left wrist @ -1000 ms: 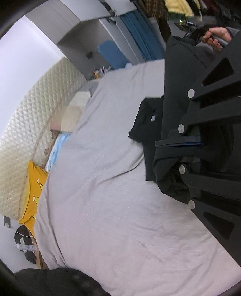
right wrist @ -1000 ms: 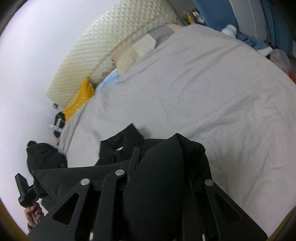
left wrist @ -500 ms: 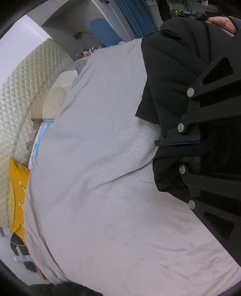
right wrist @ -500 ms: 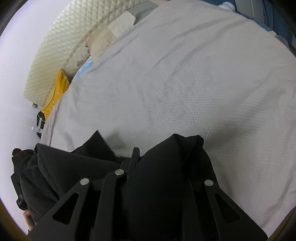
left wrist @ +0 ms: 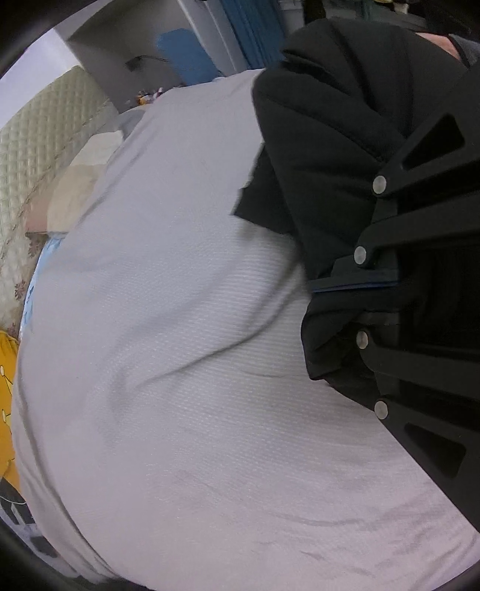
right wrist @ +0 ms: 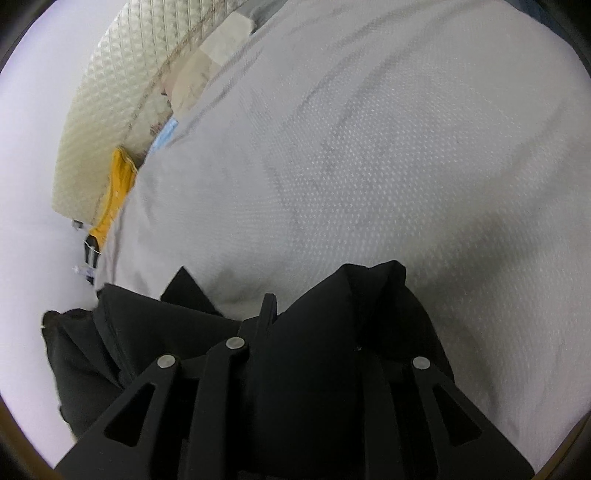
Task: Fold large clothes
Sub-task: 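Lower the folded jacket onto the middle of the bed with both grippers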
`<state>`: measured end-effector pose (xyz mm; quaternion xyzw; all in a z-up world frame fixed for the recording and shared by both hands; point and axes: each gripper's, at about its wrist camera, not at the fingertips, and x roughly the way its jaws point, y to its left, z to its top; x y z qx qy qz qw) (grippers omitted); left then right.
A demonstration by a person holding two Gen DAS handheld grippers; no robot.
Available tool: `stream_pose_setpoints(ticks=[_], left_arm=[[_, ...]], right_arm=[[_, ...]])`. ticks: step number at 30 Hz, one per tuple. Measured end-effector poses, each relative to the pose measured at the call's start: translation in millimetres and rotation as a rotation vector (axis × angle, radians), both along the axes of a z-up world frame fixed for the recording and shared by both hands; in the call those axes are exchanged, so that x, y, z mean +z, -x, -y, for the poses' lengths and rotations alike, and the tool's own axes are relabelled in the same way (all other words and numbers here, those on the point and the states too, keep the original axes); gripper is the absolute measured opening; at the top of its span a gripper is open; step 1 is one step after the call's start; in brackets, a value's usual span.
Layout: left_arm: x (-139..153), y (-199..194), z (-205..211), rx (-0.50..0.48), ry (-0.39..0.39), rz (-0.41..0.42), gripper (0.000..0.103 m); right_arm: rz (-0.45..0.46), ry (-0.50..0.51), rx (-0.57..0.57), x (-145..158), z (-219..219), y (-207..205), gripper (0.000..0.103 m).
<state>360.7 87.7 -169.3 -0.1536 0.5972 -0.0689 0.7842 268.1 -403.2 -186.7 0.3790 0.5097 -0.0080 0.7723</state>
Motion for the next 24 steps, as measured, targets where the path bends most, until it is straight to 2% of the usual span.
stream_pose_setpoints(ticks=[4, 7, 8, 9, 10, 11, 12, 14, 18, 21, 24], left_arm=[[23.5, 27.8, -9.3, 0.01, 0.04, 0.048, 0.006], [46.3, 52.3, -22.8, 0.009, 0.094, 0.07, 0.013], [55.6, 61.4, -26.0, 0.003, 0.094, 0.076, 0.023], [65.7, 71.3, -29.2, -0.003, 0.091, 0.084, 0.038], [74.8, 80.1, -32.6, -0.006, 0.089, 0.095, 0.051], [90.0, 92.9, -38.4, -0.006, 0.084, 0.122, 0.079], [101.7, 102.0, -41.1, -0.009, 0.078, 0.151, 0.093], [133.4, 124.7, -42.3, -0.038, 0.034, 0.243, 0.093], [171.6, 159.0, -19.8, -0.112, -0.059, 0.387, 0.093], [173.7, 172.0, 18.8, -0.166, -0.101, 0.437, 0.093], [155.5, 170.7, 66.6, -0.238, -0.121, 0.442, 0.093]], right_arm=[[0.024, 0.021, -0.006, 24.9, -2.9, 33.0, 0.028], [0.034, 0.037, -0.007, 49.8, -3.6, 58.8, 0.048], [0.042, 0.043, -0.008, 59.0, -3.1, 66.8, 0.065], [0.06, 0.063, -0.014, 71.5, -2.5, 76.3, 0.079], [0.072, 0.083, -0.018, 80.6, -1.5, 82.4, 0.081], [0.087, 0.105, -0.02, 92.6, -1.8, 89.1, 0.081], [0.102, 0.116, -0.02, 102.9, -1.6, 95.2, 0.081], [0.13, 0.152, -0.021, 123.7, -2.0, 108.9, 0.081], [0.223, 0.308, 0.029, 159.7, -28.7, 131.5, 0.081], [0.286, 0.362, 0.088, 164.2, -64.4, 137.7, 0.084], [0.327, 0.387, 0.163, 149.5, -105.9, 133.6, 0.085]])
